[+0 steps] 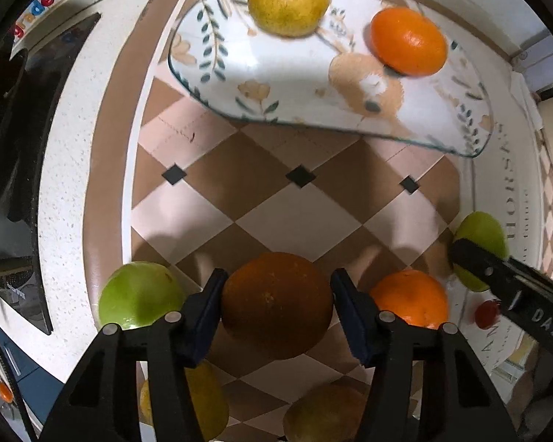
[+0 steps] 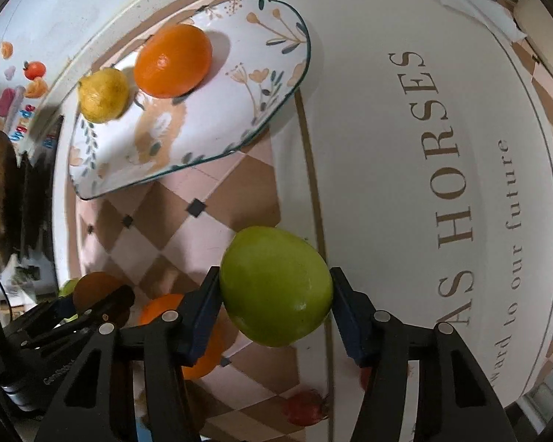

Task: Organize fruits
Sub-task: 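Set the green apple on the plate with the right tool while the left tool releases the brown fruit there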

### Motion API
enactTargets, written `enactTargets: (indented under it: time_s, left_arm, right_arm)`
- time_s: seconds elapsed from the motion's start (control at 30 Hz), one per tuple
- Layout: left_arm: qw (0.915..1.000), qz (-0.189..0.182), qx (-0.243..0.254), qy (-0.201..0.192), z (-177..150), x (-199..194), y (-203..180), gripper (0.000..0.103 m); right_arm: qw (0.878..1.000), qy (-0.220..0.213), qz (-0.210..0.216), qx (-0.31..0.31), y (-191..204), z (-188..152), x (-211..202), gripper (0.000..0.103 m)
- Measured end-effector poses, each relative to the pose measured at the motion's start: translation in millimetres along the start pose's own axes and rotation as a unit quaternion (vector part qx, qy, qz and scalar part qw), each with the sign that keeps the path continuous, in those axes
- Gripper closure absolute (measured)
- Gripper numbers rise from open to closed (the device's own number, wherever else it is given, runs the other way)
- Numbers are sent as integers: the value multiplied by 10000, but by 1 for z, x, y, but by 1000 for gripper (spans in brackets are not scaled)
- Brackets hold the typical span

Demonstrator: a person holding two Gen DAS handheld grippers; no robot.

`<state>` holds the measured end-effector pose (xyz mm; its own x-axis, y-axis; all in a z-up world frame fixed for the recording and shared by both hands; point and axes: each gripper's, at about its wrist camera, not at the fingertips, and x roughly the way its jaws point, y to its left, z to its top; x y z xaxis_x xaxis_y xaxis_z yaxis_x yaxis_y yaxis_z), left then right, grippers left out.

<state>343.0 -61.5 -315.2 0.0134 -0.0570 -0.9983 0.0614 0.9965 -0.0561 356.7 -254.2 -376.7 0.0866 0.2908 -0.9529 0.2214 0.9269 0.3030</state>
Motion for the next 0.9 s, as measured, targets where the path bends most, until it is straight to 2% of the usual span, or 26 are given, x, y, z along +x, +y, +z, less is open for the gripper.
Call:
enactTargets:
  time_s: [0.17, 0.33, 0.4, 0.5, 0.63, 0.9]
  left_arm:
    - [9985, -423, -67, -329, 14, -46, 4, 48]
    - [9947, -658, -129, -778, 59, -91, 9, 48]
    - [9949, -571, -141, -819, 82, -94, 15, 48]
    - [9963, -432, -135, -728, 110, -84, 24, 48]
    - [9985, -340, -242, -348, 138, -58, 41, 48]
    - [9988, -336, -347, -5, 156, -32, 51, 47]
  right_arm:
    - [9992, -199, 351, 0, 14, 10, -25, 44]
    - [9973, -414, 551, -233, 44, 40, -42, 44]
    - [9971, -421, 555, -313, 56, 56, -37, 44]
    - [9971, -333, 532, -424, 72, 74, -22, 44]
    - [9967, -136, 591, -542, 87, 90, 3, 44]
    - [9953, 146, 665, -695, 110, 103, 30, 43]
